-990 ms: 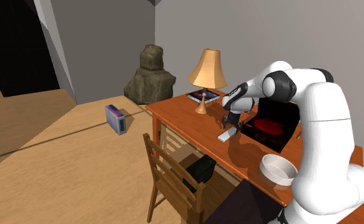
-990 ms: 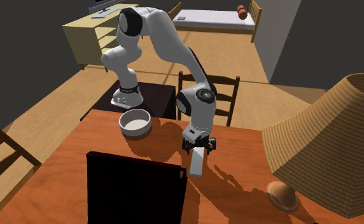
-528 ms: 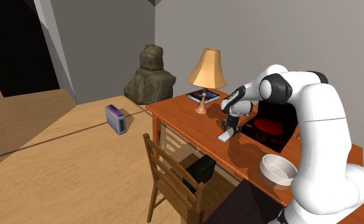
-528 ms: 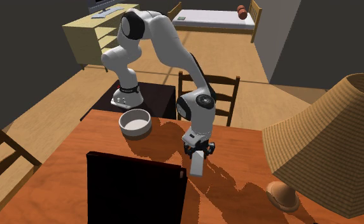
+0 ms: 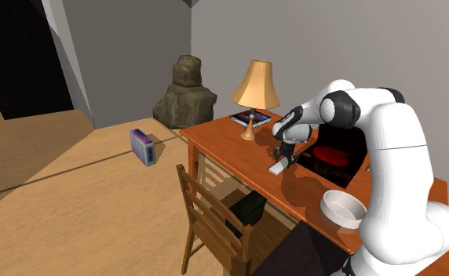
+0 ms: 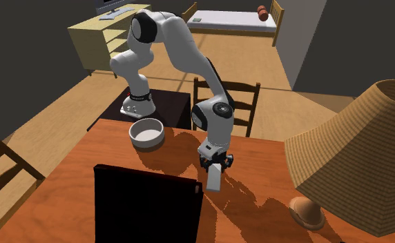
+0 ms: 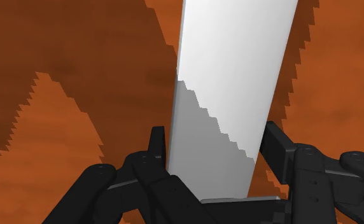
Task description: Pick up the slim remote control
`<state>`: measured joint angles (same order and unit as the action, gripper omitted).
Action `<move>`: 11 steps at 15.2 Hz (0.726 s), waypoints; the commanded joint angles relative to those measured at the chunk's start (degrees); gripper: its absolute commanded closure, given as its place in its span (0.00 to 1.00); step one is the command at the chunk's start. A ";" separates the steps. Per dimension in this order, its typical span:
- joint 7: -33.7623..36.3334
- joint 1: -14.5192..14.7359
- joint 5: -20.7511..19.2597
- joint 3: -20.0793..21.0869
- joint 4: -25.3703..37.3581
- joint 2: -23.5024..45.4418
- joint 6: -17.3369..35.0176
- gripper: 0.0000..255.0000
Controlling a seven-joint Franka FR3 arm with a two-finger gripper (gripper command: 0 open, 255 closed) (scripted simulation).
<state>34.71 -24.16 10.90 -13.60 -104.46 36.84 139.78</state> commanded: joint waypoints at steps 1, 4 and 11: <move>0.04 0.09 -0.17 -0.14 -0.18 -0.55 -0.48 1.00; 0.31 0.39 -0.65 -0.55 -0.37 -2.26 -1.99 1.00; 0.97 1.04 -1.81 -1.43 -0.36 -6.03 -5.70 1.00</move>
<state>35.54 -23.27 9.27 -14.91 -104.57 31.47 134.48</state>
